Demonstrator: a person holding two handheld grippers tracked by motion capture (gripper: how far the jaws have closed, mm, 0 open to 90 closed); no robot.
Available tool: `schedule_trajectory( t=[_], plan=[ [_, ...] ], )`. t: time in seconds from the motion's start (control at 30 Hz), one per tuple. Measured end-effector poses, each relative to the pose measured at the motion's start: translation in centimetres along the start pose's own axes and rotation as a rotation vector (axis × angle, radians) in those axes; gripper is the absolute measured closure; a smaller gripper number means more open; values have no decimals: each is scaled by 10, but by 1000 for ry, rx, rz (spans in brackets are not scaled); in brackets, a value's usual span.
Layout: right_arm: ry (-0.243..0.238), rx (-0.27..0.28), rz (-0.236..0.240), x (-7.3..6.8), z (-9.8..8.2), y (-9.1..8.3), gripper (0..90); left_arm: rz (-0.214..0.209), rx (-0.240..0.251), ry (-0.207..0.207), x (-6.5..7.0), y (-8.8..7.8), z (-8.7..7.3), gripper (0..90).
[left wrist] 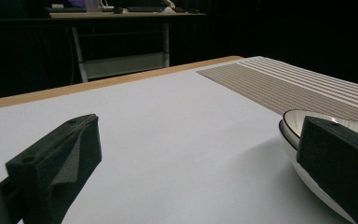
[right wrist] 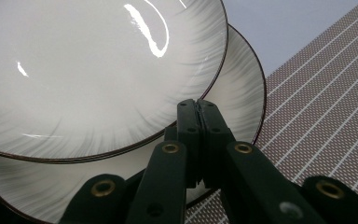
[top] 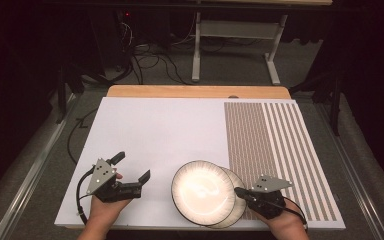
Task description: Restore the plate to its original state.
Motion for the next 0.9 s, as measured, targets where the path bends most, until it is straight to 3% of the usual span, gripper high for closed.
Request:
schedule_trajectory(
  t=[0.9],
  plan=[
    [10,7,-30,5,-3,-9,900,-5,-5,4,0,0,0,6]
  ],
)
Point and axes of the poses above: each handheld gripper's, and its own axes: y roughly forward along the jaws, z roughly out of its top, x roughly to its right, the point moved 1 cm from there along y, roughly forward along the jaws, and after that the axes turned 13 degrees about -y, right-handed, at the moved point
